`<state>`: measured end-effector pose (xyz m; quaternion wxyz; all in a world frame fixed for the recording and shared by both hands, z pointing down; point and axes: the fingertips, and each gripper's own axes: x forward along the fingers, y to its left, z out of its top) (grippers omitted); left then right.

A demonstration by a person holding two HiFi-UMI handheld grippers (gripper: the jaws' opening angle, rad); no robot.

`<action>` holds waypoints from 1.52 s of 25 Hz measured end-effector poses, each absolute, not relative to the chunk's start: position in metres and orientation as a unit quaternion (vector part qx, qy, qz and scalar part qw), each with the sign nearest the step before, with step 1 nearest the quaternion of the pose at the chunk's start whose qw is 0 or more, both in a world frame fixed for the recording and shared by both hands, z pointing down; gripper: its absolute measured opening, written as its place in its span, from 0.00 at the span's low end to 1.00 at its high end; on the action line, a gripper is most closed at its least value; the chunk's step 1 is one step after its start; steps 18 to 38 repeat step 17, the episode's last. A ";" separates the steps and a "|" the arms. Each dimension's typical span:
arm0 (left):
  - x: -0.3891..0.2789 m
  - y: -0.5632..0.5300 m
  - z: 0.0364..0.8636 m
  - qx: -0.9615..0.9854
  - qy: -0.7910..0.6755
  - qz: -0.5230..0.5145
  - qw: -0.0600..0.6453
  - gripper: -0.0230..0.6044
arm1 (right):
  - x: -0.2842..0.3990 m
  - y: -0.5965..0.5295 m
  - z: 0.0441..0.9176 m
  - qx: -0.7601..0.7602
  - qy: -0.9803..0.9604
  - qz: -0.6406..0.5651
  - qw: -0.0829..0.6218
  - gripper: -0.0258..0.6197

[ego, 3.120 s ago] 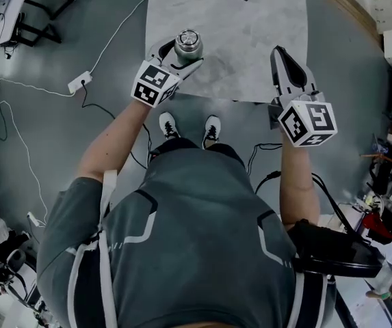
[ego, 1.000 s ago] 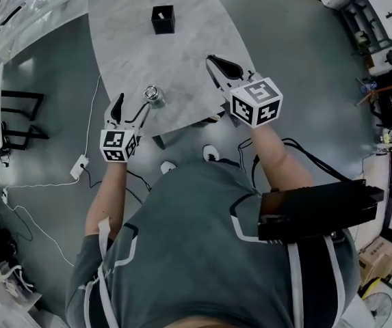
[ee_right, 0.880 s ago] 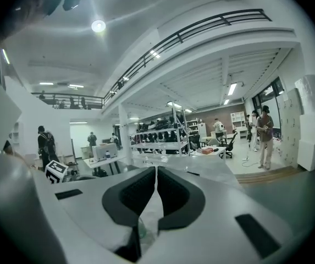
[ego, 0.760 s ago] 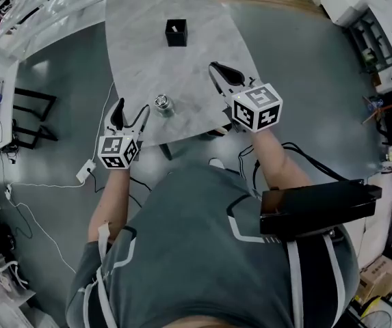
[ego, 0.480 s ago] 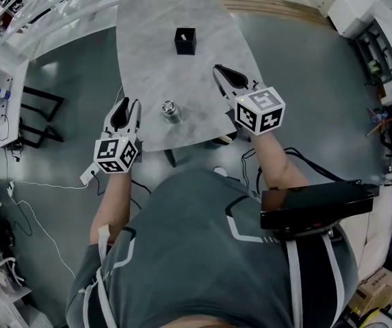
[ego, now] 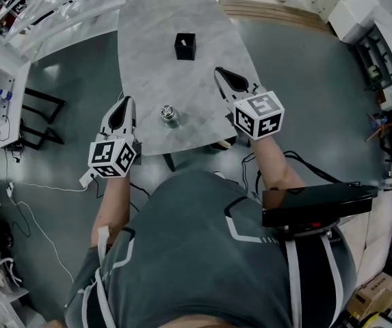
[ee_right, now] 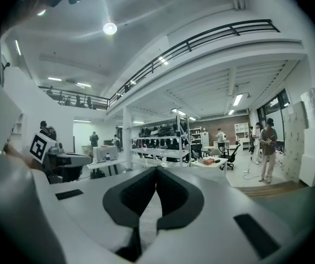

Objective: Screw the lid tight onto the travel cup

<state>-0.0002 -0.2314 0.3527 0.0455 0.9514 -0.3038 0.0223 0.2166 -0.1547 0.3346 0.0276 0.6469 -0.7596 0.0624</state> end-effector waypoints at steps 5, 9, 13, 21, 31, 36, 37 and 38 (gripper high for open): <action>0.000 -0.230 0.347 0.949 -0.310 0.029 0.046 0.05 | 0.219 -0.151 0.332 0.649 -0.758 0.059 0.030 0.08; 0.003 -0.226 0.343 0.950 -0.307 0.037 0.035 0.05 | 0.220 -0.149 0.331 0.649 -0.758 0.060 0.029 0.08; 0.005 -0.223 0.341 0.950 -0.309 0.038 0.035 0.05 | 0.221 -0.147 0.334 0.649 -0.758 0.063 0.032 0.08; 0.008 -0.218 0.337 0.951 -0.306 0.040 0.029 0.05 | 0.222 -0.145 0.335 0.648 -0.758 0.066 0.030 0.08; 0.008 -0.218 0.337 0.951 -0.306 0.040 0.029 0.05 | 0.222 -0.145 0.335 0.648 -0.758 0.066 0.030 0.08; 0.008 -0.218 0.337 0.951 -0.306 0.040 0.029 0.05 | 0.222 -0.145 0.335 0.648 -0.758 0.066 0.030 0.08; 0.008 -0.218 0.337 0.951 -0.306 0.040 0.029 0.05 | 0.222 -0.145 0.335 0.648 -0.758 0.066 0.030 0.08; 0.008 -0.218 0.337 0.951 -0.306 0.040 0.029 0.05 | 0.222 -0.145 0.335 0.648 -0.758 0.066 0.030 0.08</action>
